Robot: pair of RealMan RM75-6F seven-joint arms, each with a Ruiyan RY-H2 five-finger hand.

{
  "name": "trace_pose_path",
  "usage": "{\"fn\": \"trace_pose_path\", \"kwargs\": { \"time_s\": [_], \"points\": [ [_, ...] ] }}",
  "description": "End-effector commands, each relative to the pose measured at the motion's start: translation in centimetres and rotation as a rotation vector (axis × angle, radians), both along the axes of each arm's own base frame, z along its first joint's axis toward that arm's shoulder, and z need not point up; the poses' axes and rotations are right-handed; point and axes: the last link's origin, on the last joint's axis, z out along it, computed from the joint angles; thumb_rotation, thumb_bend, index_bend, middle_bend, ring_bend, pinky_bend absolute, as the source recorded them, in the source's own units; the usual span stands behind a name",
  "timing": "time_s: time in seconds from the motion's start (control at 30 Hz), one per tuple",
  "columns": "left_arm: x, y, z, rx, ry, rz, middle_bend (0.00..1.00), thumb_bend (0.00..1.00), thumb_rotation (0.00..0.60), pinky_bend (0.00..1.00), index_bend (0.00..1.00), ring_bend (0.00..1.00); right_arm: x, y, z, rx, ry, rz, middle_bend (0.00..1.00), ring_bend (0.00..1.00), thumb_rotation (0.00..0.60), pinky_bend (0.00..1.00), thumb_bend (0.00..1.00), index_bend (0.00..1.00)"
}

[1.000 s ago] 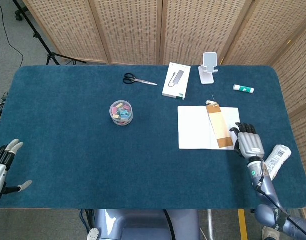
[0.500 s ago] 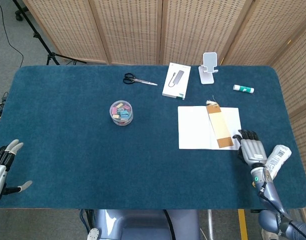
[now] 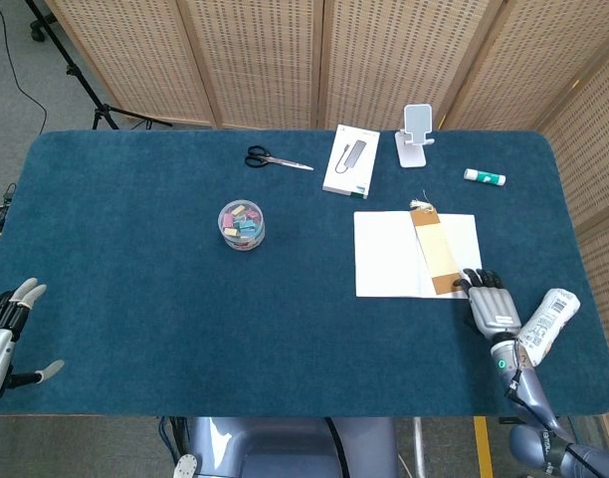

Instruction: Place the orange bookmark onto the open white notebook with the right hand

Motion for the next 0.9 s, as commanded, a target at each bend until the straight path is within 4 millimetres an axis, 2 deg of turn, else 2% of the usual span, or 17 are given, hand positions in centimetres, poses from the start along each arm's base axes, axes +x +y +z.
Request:
{"fn": "trace_pose_path", "kwargs": {
  "time_s": [0.03,0.3,0.9],
  "points": [
    [0.0,0.0,0.0,0.001,0.000,0.001,0.00,0.00,0.600,0.00,0.00,0.00,-0.2,0.0,-0.3,0.006,0.008,0.004,0.10,0.00,0.600,0.00,1.00,0.23],
    [0.0,0.0,-0.1,-0.003,0.002,0.002,0.00,0.00,0.600,0.00,0.00,0.00,-0.3,0.5,-1.0,-0.002,0.012,-0.001,0.10,0.00,0.600,0.00,1.00,0.23],
    [-0.1,0.0,0.0,-0.002,-0.006,0.003,0.00,0.00,0.600,0.00,0.00,0.00,2.7,1.5,-3.0,-0.072,-0.113,-0.106,0.10,0.00,0.600,0.00,1.00,0.23]
  ]
}}
